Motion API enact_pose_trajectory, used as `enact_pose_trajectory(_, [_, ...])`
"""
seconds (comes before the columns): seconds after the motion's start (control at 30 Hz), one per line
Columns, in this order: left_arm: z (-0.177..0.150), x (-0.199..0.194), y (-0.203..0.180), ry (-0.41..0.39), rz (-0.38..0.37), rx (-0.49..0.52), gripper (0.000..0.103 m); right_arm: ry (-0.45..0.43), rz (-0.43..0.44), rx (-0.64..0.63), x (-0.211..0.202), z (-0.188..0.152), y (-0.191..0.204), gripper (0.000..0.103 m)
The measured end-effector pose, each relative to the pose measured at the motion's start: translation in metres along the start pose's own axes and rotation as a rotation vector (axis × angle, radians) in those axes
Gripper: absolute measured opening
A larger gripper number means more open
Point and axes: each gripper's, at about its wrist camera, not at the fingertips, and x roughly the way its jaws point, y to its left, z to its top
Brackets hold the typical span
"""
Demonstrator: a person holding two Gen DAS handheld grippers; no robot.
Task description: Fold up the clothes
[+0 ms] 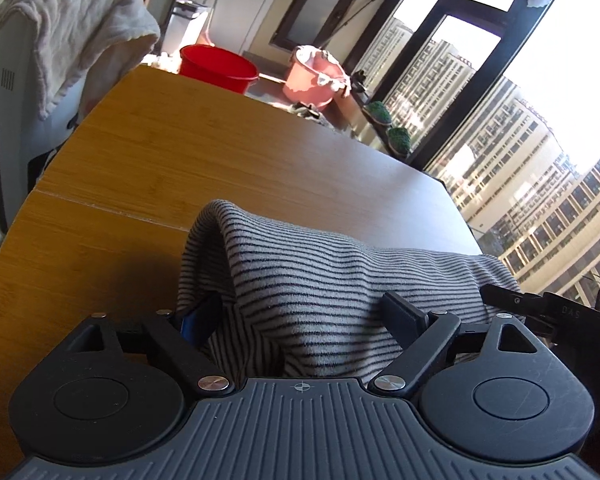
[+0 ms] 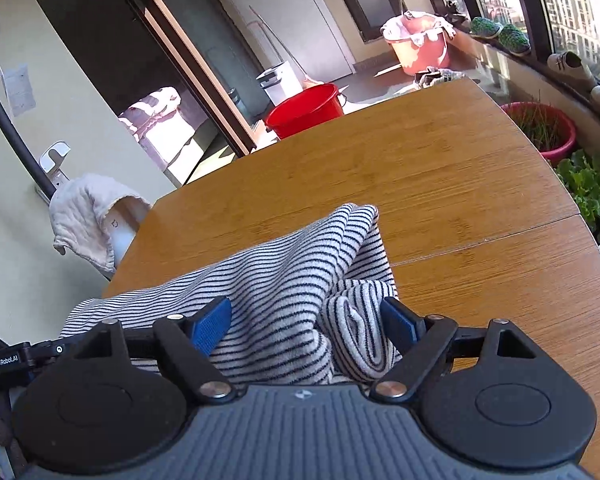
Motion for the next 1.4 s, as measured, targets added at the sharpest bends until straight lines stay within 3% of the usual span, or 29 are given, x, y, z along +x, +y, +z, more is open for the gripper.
enact_pose_trajectory(0.03, [0.002,0.0,0.0,-0.026,-0.009,0.019,0.06,-0.017,0.004,-0.03,0.001,0.002,0.004,0.054])
enact_pose_trajectory(0.07, [0.005,-0.002,-0.001,-0.051,-0.036,0.029,0.046,-0.038,0.013,-0.05,-0.002,0.004,0.007,0.045])
enact_pose_trajectory(0.1, [0.008,-0.007,-0.002,-0.079,-0.043,0.028,0.038,-0.065,0.043,-0.049,-0.008,0.005,0.009,0.044])
enact_pose_trajectory(0.2, [0.007,-0.024,-0.006,-0.135,-0.049,0.061,0.036,-0.122,0.095,-0.076,-0.028,-0.004,0.015,0.041])
enact_pose_trajectory(0.27, [-0.005,-0.032,-0.007,-0.142,-0.051,0.1,0.038,-0.144,0.073,-0.138,-0.038,-0.023,0.019,0.041])
enact_pose_trajectory(0.4, [-0.04,-0.035,-0.002,-0.13,0.003,0.183,0.052,-0.149,0.034,-0.217,-0.043,-0.064,0.014,0.045])
enact_pose_trajectory(0.53, [-0.045,-0.053,0.013,-0.145,0.001,0.13,0.063,-0.152,0.032,-0.197,-0.046,-0.067,0.012,0.049])
enact_pose_trajectory(0.67, [-0.034,-0.095,0.006,-0.269,0.019,0.121,0.065,-0.16,-0.012,-0.26,-0.047,-0.068,0.025,0.052])
enact_pose_trajectory(0.73, [-0.027,-0.106,-0.009,-0.314,-0.03,0.144,0.08,-0.162,-0.027,-0.268,-0.045,-0.07,0.026,0.053])
enact_pose_trajectory(0.83, [-0.022,-0.087,-0.039,-0.256,-0.094,0.23,0.086,-0.169,-0.045,-0.252,-0.044,-0.071,0.027,0.053])
enact_pose_trajectory(0.93, [-0.04,-0.04,-0.05,-0.11,-0.03,0.31,0.086,-0.18,-0.069,-0.268,-0.051,-0.074,0.03,0.061])
enact_pose_trajectory(1.13, [-0.058,-0.029,-0.053,-0.131,0.011,0.379,0.088,-0.337,-0.146,-0.48,-0.09,-0.075,0.068,0.062])
enact_pose_trajectory(1.2, [-0.058,-0.026,-0.056,-0.126,0.019,0.383,0.091,-0.361,-0.098,-0.511,-0.093,-0.072,0.083,0.063])
enact_pose_trajectory(1.23, [-0.058,-0.024,-0.058,-0.124,0.023,0.386,0.094,-0.356,-0.056,-0.509,-0.091,-0.071,0.089,0.067])
enact_pose_trajectory(1.3, [-0.06,-0.023,-0.061,-0.126,0.035,0.397,0.095,-0.266,-0.011,-0.458,-0.072,-0.069,0.089,0.071])
enact_pose_trajectory(1.37, [-0.063,-0.021,-0.063,-0.127,0.041,0.402,0.096,-0.135,-0.025,-0.363,-0.04,-0.076,0.073,0.071])
enact_pose_trajectory(1.4, [-0.067,-0.019,-0.067,-0.128,0.04,0.404,0.096,-0.145,-0.024,-0.365,-0.036,-0.083,0.068,0.071])
